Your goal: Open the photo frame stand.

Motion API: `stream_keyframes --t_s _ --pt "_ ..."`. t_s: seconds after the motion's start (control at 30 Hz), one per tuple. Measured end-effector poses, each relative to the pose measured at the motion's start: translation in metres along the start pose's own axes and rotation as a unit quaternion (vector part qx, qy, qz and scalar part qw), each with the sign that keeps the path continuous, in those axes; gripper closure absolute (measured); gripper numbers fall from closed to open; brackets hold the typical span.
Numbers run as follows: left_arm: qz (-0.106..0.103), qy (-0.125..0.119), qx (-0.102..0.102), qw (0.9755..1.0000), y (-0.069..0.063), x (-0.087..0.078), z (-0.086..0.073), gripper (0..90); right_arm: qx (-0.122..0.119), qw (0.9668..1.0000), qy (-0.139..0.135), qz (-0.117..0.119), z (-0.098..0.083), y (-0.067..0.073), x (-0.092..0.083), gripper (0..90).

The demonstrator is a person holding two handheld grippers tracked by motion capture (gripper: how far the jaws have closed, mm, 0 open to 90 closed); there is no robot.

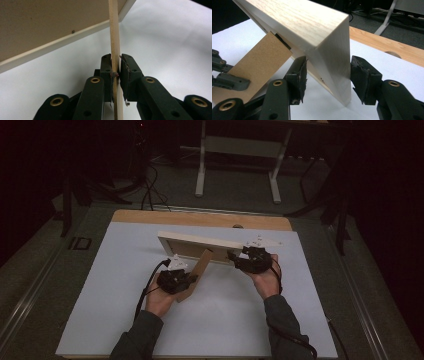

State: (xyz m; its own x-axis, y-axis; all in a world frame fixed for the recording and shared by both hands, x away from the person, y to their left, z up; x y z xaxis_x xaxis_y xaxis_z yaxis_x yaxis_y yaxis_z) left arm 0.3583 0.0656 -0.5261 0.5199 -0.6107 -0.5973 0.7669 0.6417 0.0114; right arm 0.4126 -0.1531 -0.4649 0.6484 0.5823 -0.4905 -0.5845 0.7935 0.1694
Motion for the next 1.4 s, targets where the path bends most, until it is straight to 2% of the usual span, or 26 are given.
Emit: stream_keyframes --t_s 0.47,0.63,0.8,0.93,1.13,1.4 --pt "-0.005 0.003 0.001 1.0000 -0.001 0.000 -0.004 79.2 -0.002 1.0000 -0.001 0.006 -0.006 0.001 -0.002 46.5" --pt "-0.024 -0.012 -0.004 0.9996 0.000 -0.003 -0.003 73.6 0.003 1.0000 0.008 -0.002 -0.010 -0.003 -0.002 48.6" --pt "-0.030 -0.023 -0.017 0.9991 0.003 -0.007 -0.003 70.3 0.012 0.9999 0.012 -0.004 -0.014 -0.009 -0.004 48.6" --pt "-0.048 -0.043 -0.029 0.9975 0.004 -0.014 -0.002 70.3 0.011 0.9998 0.016 0.000 -0.017 -0.010 -0.006 48.7" --pt "-0.056 -0.057 -0.041 0.9960 0.008 -0.023 -0.002 69.6 0.009 0.9998 0.019 0.003 -0.019 -0.011 -0.010 49.0" --pt "-0.051 -0.067 -0.046 0.9954 0.013 -0.033 -0.006 69.8 0.009 0.9996 0.021 0.014 -0.023 -0.015 -0.012 50.1"
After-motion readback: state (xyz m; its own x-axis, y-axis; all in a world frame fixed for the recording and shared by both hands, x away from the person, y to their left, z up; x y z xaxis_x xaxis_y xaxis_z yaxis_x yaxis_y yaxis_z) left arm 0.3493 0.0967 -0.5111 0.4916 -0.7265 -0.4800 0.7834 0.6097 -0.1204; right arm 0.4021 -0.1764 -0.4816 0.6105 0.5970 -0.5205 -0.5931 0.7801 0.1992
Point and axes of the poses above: each handheld gripper's, and its own axes: x roughly forward along the jaws, z roughly out of its top, y roughly to its left, the point moved 5 cm from there along x, roughly forward along the jaws, and after that the axes turned 9 degrees about x, right-handed, at the moved point
